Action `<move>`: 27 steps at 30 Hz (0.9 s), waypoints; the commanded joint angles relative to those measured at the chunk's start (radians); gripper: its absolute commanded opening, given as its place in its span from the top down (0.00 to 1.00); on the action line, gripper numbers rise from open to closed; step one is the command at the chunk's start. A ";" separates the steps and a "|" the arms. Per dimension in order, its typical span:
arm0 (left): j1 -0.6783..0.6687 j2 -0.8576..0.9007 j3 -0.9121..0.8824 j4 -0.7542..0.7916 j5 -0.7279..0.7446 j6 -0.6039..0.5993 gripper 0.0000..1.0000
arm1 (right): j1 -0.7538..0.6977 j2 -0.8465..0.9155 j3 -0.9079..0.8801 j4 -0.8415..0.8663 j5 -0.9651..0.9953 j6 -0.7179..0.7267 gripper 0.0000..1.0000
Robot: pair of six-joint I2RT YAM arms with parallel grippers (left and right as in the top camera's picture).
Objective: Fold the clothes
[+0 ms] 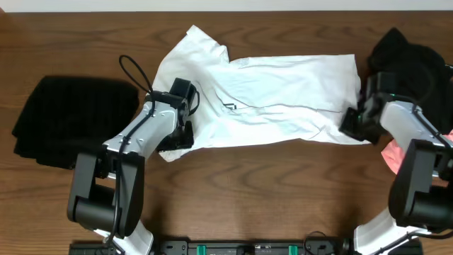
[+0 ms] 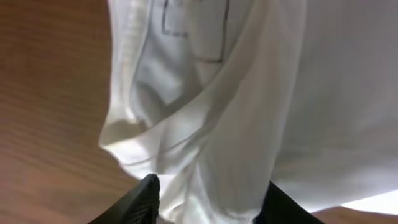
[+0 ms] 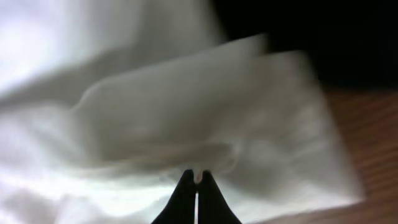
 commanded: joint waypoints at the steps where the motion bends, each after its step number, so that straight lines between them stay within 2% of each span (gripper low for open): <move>1: 0.001 0.011 -0.006 -0.014 -0.043 0.031 0.52 | -0.072 0.003 0.032 0.059 -0.156 -0.127 0.99; 4: 0.001 0.011 -0.006 -0.013 -0.053 0.031 0.52 | -0.109 0.000 0.046 0.130 -0.388 -0.149 0.99; 9: 0.001 0.011 -0.006 -0.010 -0.053 0.031 0.52 | -0.117 0.000 0.047 0.220 -0.546 -0.140 0.99; 15: 0.001 0.011 -0.006 -0.010 -0.054 0.031 0.52 | -0.104 0.000 0.047 0.387 -0.570 -0.128 0.99; 18: 0.001 0.011 -0.006 -0.009 -0.053 0.031 0.52 | -0.089 0.001 0.047 0.493 -0.469 -0.110 0.98; 19: 0.001 0.011 -0.006 -0.009 -0.053 0.031 0.52 | -0.084 0.001 0.047 0.521 -0.416 -0.111 0.91; 21: 0.001 0.011 -0.006 -0.010 -0.053 0.031 0.52 | -0.080 0.001 0.047 0.553 -0.333 -0.110 0.48; 22: 0.001 0.011 -0.006 -0.010 -0.053 0.031 0.52 | -0.081 0.000 0.047 0.557 -0.330 -0.108 0.40; 23: 0.001 0.011 -0.006 -0.010 -0.053 0.031 0.51 | -0.085 -0.002 0.047 0.555 -0.331 -0.094 0.35; 25: 0.001 0.011 -0.006 -0.010 -0.053 0.031 0.51 | -0.097 -0.007 0.047 0.527 -0.335 -0.046 0.33; 26: 0.001 0.011 -0.006 -0.010 -0.053 0.031 0.51 | -0.106 -0.010 0.047 0.499 -0.352 -0.034 0.34; 27: 0.001 0.011 -0.006 -0.009 -0.053 0.031 0.51 | -0.114 -0.014 0.047 0.468 -0.377 -0.031 0.41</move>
